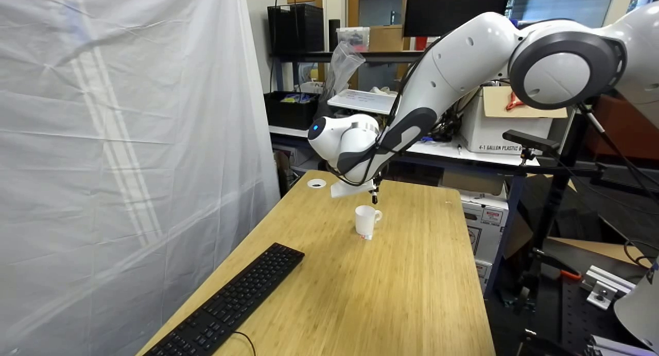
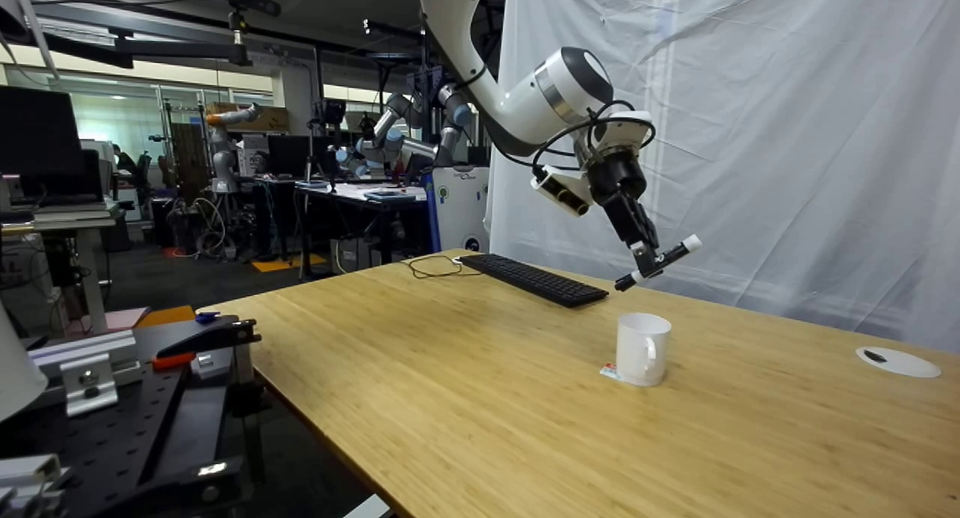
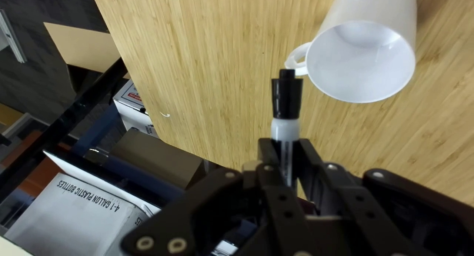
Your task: Place the black marker inside the white mug
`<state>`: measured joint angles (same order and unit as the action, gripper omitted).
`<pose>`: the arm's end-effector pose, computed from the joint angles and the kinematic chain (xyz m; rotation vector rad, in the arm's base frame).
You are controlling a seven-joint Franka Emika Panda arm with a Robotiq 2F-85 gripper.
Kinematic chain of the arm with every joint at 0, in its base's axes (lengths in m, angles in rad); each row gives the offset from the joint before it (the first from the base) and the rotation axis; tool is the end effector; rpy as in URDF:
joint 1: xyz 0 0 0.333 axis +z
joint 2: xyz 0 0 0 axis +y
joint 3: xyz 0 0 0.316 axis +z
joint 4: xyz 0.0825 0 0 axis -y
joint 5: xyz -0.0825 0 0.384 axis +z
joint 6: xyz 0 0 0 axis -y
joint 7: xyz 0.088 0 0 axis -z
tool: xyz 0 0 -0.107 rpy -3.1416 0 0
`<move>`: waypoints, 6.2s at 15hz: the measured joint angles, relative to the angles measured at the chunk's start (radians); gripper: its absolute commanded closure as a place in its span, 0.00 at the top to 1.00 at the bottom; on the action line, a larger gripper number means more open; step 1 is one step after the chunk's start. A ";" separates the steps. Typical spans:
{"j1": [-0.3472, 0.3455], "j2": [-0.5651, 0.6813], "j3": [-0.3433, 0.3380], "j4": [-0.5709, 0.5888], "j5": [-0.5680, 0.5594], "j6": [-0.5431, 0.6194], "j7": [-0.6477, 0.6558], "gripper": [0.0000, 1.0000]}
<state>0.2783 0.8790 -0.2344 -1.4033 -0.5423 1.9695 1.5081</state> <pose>0.7020 0.0274 0.1790 2.0844 -1.2936 0.3197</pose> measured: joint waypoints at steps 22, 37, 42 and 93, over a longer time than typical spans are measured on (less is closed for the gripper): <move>-0.003 0.023 0.000 0.049 0.000 -0.011 -0.034 0.19; -0.003 0.023 0.001 0.049 0.000 -0.011 -0.034 0.05; 0.005 0.054 0.002 0.071 0.000 -0.025 -0.034 0.05; 0.059 0.415 -0.036 0.456 -0.234 -0.175 -0.006 1.00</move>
<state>0.3372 1.2938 -0.2701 -0.9476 -0.7766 1.7947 1.5022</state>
